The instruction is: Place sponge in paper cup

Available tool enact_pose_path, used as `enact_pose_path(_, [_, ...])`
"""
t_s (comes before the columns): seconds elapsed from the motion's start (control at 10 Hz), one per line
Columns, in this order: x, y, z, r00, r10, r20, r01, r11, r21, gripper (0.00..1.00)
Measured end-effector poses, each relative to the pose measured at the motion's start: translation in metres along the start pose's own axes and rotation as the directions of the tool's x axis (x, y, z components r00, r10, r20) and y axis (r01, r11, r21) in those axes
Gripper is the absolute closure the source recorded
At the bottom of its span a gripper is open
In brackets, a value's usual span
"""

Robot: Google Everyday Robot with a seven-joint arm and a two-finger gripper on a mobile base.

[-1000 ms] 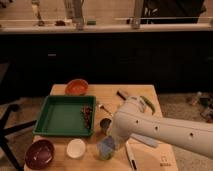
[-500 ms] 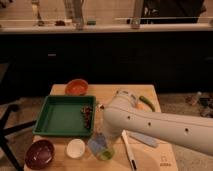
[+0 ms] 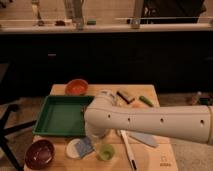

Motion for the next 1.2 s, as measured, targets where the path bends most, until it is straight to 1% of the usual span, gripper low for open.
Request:
enact_pose_path(0.2, [-0.002,-0.005,0.008,0.999,0.046,0.001,-0.046,0.999,-0.005,1.0])
enact_pose_path(0.5, [-0.008,-0.014,0.019,0.996,0.088,0.004,-0.088,0.996,-0.017,1.0])
enact_pose_path(0.7, [-0.016,-0.018,0.023,0.996,0.087,0.007,-0.087,0.996,-0.023,1.0])
enact_pose_path(1.2, [-0.034,-0.016,0.034,0.997,0.08,0.008,-0.08,0.996,-0.042,1.0])
